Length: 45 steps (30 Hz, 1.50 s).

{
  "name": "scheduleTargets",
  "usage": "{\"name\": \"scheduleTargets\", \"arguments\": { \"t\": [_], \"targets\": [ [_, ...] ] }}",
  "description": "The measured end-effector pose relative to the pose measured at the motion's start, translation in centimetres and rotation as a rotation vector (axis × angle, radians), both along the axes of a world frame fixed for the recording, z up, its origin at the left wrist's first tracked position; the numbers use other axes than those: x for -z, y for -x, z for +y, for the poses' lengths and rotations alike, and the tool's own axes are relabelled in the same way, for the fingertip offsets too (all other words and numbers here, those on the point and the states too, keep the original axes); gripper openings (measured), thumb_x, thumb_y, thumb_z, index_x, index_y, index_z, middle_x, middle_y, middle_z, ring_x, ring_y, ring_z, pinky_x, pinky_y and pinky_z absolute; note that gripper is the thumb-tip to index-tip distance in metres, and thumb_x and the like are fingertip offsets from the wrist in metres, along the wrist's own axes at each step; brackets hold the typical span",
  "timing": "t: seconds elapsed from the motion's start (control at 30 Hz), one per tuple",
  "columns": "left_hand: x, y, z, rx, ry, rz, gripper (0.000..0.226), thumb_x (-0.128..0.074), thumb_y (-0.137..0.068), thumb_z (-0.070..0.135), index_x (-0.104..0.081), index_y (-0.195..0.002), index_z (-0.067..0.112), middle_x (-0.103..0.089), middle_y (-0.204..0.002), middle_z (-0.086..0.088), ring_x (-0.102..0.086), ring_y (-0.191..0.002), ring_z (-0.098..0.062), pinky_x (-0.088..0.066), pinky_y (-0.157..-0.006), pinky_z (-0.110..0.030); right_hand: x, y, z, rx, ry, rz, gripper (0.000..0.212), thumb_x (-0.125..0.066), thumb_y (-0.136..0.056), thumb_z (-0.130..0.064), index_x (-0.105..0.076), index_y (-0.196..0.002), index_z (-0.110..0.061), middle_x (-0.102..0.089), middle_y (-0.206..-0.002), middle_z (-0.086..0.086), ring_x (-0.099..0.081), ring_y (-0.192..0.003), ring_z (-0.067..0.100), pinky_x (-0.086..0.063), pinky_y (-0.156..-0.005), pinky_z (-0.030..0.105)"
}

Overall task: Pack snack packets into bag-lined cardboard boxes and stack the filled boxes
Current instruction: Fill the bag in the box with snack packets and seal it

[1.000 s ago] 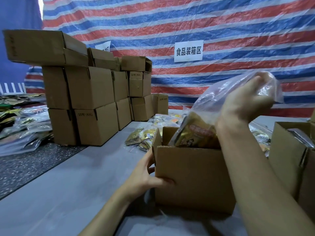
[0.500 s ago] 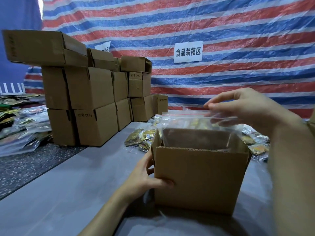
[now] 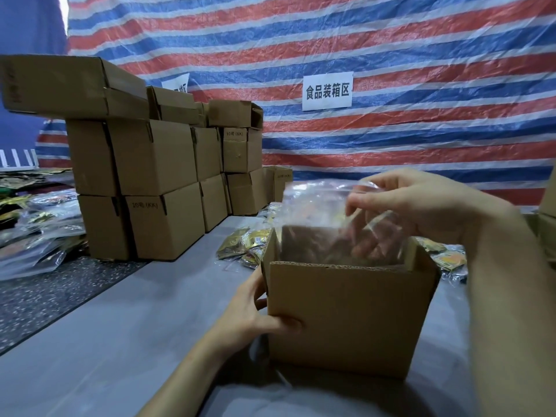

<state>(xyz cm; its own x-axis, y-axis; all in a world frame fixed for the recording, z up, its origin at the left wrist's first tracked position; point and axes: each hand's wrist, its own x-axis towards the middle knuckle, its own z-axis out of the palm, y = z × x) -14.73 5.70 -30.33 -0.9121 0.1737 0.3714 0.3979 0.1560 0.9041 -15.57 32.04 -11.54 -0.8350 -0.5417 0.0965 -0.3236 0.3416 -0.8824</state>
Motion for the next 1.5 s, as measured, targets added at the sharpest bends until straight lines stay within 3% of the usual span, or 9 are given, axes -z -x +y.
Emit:
{"name": "scheduleTargets", "arguments": {
  "t": [0.17, 0.3, 0.43, 0.6, 0.83, 1.07, 1.23, 1.4, 1.5],
  "targets": [
    [-0.3, -0.1, 0.1, 0.015, -0.005, 0.016, 0.066, -0.088, -0.053, 0.021, -0.066, -0.114, 0.037, -0.073, -0.109, 0.003, -0.068, -0.106, -0.012, -0.053, -0.086, -0.029, 0.7, 1.2, 0.1, 0.327, -0.335, 0.143, 0.010, -0.079, -0.087, -0.020, -0.074, -0.085, -0.011, -0.074, -0.071, 0.008, -0.073, -0.062, 0.021, -0.052, -0.048, 0.028],
    [-0.2, -0.1, 0.1, 0.009, -0.008, 0.020, 0.066, -0.088, -0.053, 0.023, -0.066, -0.113, 0.041, -0.074, -0.112, 0.004, -0.068, -0.108, -0.012, -0.053, -0.087, -0.028, 0.2, 0.7, -0.6, 0.454, -0.273, 0.366, 0.022, -0.087, -0.075, -0.008, -0.075, -0.084, -0.024, -0.072, -0.090, 0.000, -0.067, -0.091, 0.016, -0.050, -0.080, 0.036],
    [-0.1, 0.0, 0.1, 0.005, -0.017, 0.021, 0.066, -0.088, -0.052, 0.024, -0.067, -0.113, 0.038, -0.073, -0.112, 0.001, -0.068, -0.109, -0.015, -0.053, -0.089, -0.032, -1.4, -1.3, -1.6, 0.411, -0.230, 0.556, 0.013, -0.086, -0.078, -0.018, -0.079, -0.080, -0.028, -0.073, -0.076, -0.009, -0.068, -0.077, 0.006, -0.050, -0.065, 0.025],
    [0.1, 0.1, 0.1, 0.019, -0.016, 0.016, 0.077, -0.088, -0.051, 0.024, -0.061, -0.123, 0.017, -0.073, -0.110, 0.000, -0.068, -0.107, -0.016, -0.052, -0.087, -0.029, 0.1, -2.0, -5.0, 0.230, -0.634, 0.286, 0.016, -0.074, -0.090, -0.034, -0.077, -0.099, -0.021, -0.075, -0.085, -0.004, -0.072, -0.080, 0.012, -0.061, -0.078, 0.032],
    [-0.1, 0.1, 0.0, 0.021, -0.010, 0.012, 0.070, -0.090, -0.055, 0.025, -0.065, -0.120, 0.033, -0.073, -0.112, 0.001, -0.068, -0.108, -0.016, -0.053, -0.086, -0.031, 1.3, -0.9, -7.4, 0.157, -0.875, 0.181, 0.053, -0.056, -0.093, -0.064, -0.070, -0.123, -0.022, -0.070, -0.112, -0.003, -0.067, -0.100, 0.016, -0.059, -0.088, 0.036],
    [0.0, 0.2, -0.1, 0.025, -0.002, 0.002, 0.068, -0.087, -0.057, 0.022, -0.065, -0.120, 0.038, -0.073, -0.113, 0.002, -0.068, -0.109, -0.017, -0.053, -0.089, -0.035, 1.8, -0.8, -8.0, 0.054, -0.933, 0.080, 0.063, -0.036, -0.094, -0.075, -0.069, -0.125, -0.032, -0.064, -0.127, -0.008, -0.059, -0.121, 0.016, -0.041, -0.099, 0.031],
    [0.0, 0.2, -0.1, 0.049, -0.015, 0.013, 0.073, -0.089, -0.058, 0.023, -0.063, -0.125, 0.032, -0.071, -0.120, -0.005, -0.065, -0.117, -0.026, -0.052, -0.099, -0.049, 2.2, -0.4, -7.7, -0.044, -0.588, -0.236, 0.053, -0.037, -0.097, -0.070, -0.073, -0.097, -0.032, -0.075, -0.073, -0.016, -0.072, -0.065, 0.001, -0.058, -0.065, 0.022],
    [0.0, 0.1, -0.1, 0.033, 0.001, 0.004, 0.069, -0.090, -0.057, 0.030, -0.064, -0.120, 0.038, -0.072, -0.118, -0.001, -0.067, -0.114, -0.020, -0.053, -0.092, -0.037, 2.0, -0.3, -6.9, 0.116, -0.670, -0.190, 0.059, -0.027, -0.100, -0.068, -0.070, -0.105, -0.028, -0.070, -0.106, -0.003, -0.065, -0.097, 0.014, -0.049, -0.088, 0.033],
    [-0.2, 0.0, -0.1, 0.024, 0.013, 0.004, 0.069, -0.091, -0.055, 0.034, -0.065, -0.118, 0.044, -0.072, -0.119, 0.004, -0.067, -0.114, -0.016, -0.053, -0.090, -0.032, 1.6, 0.0, -5.3, 0.276, -0.721, -0.142, 0.069, -0.020, -0.102, -0.067, -0.072, -0.108, -0.023, -0.069, -0.109, 0.004, -0.063, -0.101, 0.020, -0.045, -0.082, 0.032]
  ]
}}
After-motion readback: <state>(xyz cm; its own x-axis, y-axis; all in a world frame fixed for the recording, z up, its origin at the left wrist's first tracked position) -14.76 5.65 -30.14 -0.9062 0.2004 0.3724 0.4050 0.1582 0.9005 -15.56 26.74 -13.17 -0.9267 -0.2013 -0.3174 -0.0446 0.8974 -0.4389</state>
